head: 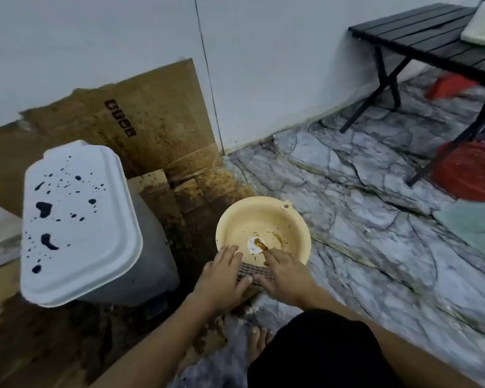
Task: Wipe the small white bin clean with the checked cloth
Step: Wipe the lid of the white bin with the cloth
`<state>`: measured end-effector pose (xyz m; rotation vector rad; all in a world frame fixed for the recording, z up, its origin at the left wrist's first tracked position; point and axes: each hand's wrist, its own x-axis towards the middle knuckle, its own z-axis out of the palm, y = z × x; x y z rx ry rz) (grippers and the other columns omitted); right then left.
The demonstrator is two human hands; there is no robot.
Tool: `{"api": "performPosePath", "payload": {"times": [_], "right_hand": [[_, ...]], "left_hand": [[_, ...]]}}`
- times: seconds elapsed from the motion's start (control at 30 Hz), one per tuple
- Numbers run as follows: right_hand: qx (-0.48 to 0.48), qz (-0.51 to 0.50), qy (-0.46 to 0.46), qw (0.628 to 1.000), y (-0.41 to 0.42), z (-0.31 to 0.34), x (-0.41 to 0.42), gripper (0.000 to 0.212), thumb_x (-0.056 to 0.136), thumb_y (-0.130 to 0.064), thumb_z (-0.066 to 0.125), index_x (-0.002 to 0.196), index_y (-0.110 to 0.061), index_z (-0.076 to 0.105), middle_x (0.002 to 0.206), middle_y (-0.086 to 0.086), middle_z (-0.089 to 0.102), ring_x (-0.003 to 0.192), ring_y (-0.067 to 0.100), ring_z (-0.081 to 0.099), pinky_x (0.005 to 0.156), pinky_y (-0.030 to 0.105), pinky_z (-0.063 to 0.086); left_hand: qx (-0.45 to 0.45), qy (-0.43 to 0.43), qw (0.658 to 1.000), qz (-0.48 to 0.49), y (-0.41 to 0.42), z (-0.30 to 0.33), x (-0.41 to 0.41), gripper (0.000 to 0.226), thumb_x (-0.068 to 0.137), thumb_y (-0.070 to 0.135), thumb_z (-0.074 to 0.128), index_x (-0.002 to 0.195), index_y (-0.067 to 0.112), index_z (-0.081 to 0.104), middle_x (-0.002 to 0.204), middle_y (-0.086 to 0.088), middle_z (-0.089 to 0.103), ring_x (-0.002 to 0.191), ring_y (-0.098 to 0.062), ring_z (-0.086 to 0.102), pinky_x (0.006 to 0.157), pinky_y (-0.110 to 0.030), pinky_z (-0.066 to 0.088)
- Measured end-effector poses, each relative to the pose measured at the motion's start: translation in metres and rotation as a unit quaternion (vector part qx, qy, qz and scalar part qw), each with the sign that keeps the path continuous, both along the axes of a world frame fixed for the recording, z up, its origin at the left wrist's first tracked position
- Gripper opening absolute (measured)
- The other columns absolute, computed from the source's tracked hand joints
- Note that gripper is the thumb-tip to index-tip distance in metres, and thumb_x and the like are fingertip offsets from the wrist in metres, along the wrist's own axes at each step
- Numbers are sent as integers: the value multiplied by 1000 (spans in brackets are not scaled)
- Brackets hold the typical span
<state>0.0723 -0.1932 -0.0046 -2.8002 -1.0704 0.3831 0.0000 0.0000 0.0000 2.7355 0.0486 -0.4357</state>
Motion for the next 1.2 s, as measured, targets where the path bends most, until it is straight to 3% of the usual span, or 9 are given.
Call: {"api": "performPosePath", "payload": {"times": [0.2,0.47,0.57,0.67,0.77,0.87,1.03,1.2], "right_hand": [[-31,32,15,999,-3,-52,2,70,99,-58,20,139,-8,47,143,12,52,131,28,47,113,44,31],[-26,84,5,996,-3,-71,-4,55,105,-46,14,120,-15,57,119,5,63,107,27,59,101,43,34],[20,111,-22,993,0,-66,-7,47,103,-38,24,98,-12,64,94,5,69,82,26,64,84,38,47],[67,100,-60,991,4,-63,-10,25,98,-26,50,83,-12,64,76,3,67,65,24,62,68,33,53],[96,67,-56,992,7,-60,-11,11,94,-16,64,86,-10,63,79,5,66,69,27,61,70,35,51],[137,54,-75,986,10,-49,-13,15,85,-11,76,82,-11,61,75,4,63,65,24,59,65,32,49],[203,74,-123,969,32,-1,-3,17,89,-20,74,84,-10,61,73,5,61,61,23,56,57,31,46],[240,114,-152,952,63,91,12,22,101,-28,53,97,-10,64,86,7,66,74,26,60,69,33,48]], "left_hand": [[30,65,997,-26,4,-45,15,68,105,55,34,160,16,29,171,3,15,159,-18,3,121,-51,27],[29,-24,994,-105,14,-72,9,55,107,48,41,150,14,50,158,-3,44,156,-24,21,119,-41,34],[25,-35,992,-120,16,-76,8,50,109,44,38,150,18,51,157,-2,44,156,-20,18,121,-38,30],[-13,-90,990,-106,11,-74,5,42,107,30,49,142,9,61,148,-10,56,150,-27,35,123,-36,30],[-16,-164,983,-86,5,-64,2,30,99,19,65,123,4,75,127,-12,71,133,-32,58,113,-38,43],[-12,-231,971,-60,4,-49,-3,22,87,19,80,106,9,81,108,-2,78,113,-22,68,99,-30,54],[-70,-277,958,29,20,1,-11,24,93,15,75,114,5,79,117,-7,75,119,-27,65,101,-35,54],[-70,-345,934,65,50,90,-21,31,91,20,79,119,6,77,125,-4,71,123,-24,61,107,-33,48]]}}
